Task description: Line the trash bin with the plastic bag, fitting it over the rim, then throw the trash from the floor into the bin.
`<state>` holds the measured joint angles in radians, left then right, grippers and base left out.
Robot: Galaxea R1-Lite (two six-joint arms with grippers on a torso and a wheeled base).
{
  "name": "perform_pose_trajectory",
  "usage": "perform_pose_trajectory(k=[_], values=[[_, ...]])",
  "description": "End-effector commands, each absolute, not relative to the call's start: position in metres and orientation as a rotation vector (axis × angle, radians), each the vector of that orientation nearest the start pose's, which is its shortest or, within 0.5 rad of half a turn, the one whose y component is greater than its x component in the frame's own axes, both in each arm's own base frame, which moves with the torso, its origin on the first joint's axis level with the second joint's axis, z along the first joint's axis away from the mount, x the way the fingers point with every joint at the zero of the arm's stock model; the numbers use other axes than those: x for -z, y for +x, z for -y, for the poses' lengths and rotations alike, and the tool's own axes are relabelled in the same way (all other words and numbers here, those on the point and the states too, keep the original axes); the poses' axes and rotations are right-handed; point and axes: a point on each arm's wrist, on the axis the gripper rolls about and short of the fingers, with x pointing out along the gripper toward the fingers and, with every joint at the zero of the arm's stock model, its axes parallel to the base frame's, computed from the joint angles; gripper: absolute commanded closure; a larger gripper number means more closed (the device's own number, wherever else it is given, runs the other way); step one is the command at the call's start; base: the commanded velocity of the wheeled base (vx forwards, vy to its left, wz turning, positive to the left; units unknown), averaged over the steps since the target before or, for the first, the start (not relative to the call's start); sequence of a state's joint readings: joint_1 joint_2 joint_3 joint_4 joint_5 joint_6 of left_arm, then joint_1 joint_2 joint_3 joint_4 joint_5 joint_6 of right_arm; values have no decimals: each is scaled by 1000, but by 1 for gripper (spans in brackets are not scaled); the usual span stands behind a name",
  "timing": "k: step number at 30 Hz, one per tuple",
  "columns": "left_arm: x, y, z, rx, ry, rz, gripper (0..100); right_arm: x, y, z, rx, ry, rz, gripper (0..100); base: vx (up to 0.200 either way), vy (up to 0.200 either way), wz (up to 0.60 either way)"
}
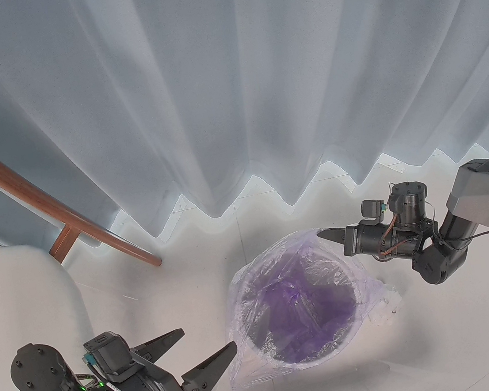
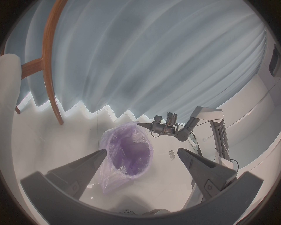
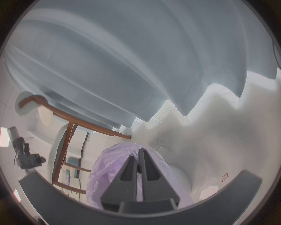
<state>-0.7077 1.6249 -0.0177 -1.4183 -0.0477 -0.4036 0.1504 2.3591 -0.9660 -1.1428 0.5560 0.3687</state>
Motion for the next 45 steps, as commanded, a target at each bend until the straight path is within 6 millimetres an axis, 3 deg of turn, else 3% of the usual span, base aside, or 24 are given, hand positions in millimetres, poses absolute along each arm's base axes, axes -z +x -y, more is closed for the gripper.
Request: perform_pose_trajectory(k=[1,8,9,13,16,20,25,29,32,38,39,42,45], values=[[-96,136,125,722,-302,-372,0,-6,423,-80,-614,456,-414,100,0,0,0],[-96,135,126,710,-301,-369,0,-2,440,-82,-585,488,-445,100,0,0,0],[-96,135,126,708,-300,-368,0,-2,441,-81,-579,493,-461,0,0,0,0],[-96,135,126,695,-301,-365,0,-12,446,-79,-569,524,-455,0,0,0,0],[-97,135,126,694,-303,-360,0,-38,442,-73,-561,584,-435,0,0,0,0],[-98,135,125,691,-309,-359,0,-81,423,-53,-512,648,-444,0,0,0,0],[-97,135,126,694,-308,-365,0,-104,385,-25,-430,616,-517,0,0,0,0],[-96,135,126,703,-304,-370,0,-99,360,-5,-362,473,-587,0,0,0,0],[-96,132,129,718,-303,-372,0,-80,345,-8,-378,371,-628,0,0,0,0],[-97,131,130,724,-296,-367,0,-82,333,-9,-435,284,-608,0,0,0,0],[-97,131,129,721,-302,-365,0,-90,304,-10,-424,249,-654,0,0,0,0],[-97,132,128,712,-305,-364,0,-89,285,-28,-374,180,-742,0,0,0,0],[-98,132,128,714,-304,-362,0,-87,286,-45,-338,139,-770,0,0,0,0]])
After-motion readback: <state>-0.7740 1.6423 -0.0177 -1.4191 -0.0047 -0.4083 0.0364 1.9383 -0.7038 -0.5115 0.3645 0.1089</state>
